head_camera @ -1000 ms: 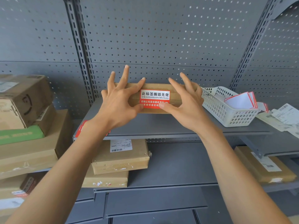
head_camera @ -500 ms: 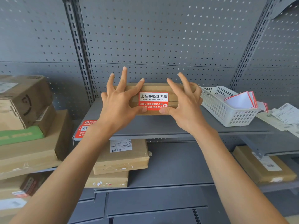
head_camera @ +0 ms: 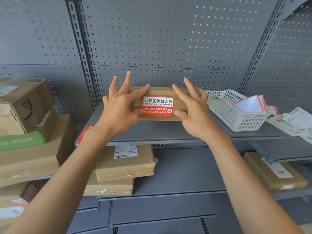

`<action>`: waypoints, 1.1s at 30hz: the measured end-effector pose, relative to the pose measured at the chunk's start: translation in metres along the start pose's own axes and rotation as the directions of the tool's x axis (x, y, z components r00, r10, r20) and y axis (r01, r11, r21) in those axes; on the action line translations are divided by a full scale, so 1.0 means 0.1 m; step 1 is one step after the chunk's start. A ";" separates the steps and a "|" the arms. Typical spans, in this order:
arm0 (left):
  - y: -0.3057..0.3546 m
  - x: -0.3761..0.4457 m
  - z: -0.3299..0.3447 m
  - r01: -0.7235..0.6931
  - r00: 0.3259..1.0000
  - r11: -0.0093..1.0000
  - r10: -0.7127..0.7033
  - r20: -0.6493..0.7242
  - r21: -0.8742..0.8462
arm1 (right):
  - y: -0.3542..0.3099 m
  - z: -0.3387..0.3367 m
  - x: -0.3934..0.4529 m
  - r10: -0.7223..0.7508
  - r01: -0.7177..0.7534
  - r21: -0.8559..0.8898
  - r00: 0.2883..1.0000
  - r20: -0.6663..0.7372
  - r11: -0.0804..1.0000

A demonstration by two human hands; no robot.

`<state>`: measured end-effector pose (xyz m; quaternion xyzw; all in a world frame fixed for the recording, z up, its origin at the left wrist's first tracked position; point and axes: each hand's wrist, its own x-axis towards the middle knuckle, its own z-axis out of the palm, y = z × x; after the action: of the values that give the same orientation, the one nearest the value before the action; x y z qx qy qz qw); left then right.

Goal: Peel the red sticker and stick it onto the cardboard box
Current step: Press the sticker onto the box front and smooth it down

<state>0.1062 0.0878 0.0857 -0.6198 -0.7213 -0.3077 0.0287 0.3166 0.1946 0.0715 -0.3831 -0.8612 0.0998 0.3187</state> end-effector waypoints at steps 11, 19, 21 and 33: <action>0.23 0.00 0.23 0.154 0.924 0.965 -0.217 -0.315 -0.214 | -0.34 0.32 0.00 0.228 -0.186 0.146 0.902 -0.366 0.972; 0.09 -0.03 0.23 0.060 0.952 0.973 -0.123 -0.280 -0.224 | -0.20 0.26 0.01 0.193 -0.089 0.293 0.918 -0.347 0.952; 0.06 -0.02 0.21 0.049 0.956 0.973 -0.111 -0.271 -0.225 | -0.16 0.26 0.01 0.175 -0.064 0.303 0.919 -0.353 0.951; 0.06 -0.07 0.18 0.038 0.969 0.997 -0.054 -0.241 -0.071 | -0.13 0.19 -0.05 0.029 -0.013 0.079 0.978 -0.207 0.997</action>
<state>0.1198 0.0904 0.0707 -0.5614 -0.7160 -0.4053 0.0891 0.2994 0.1834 0.0592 -0.3881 -0.8146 0.0959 0.4203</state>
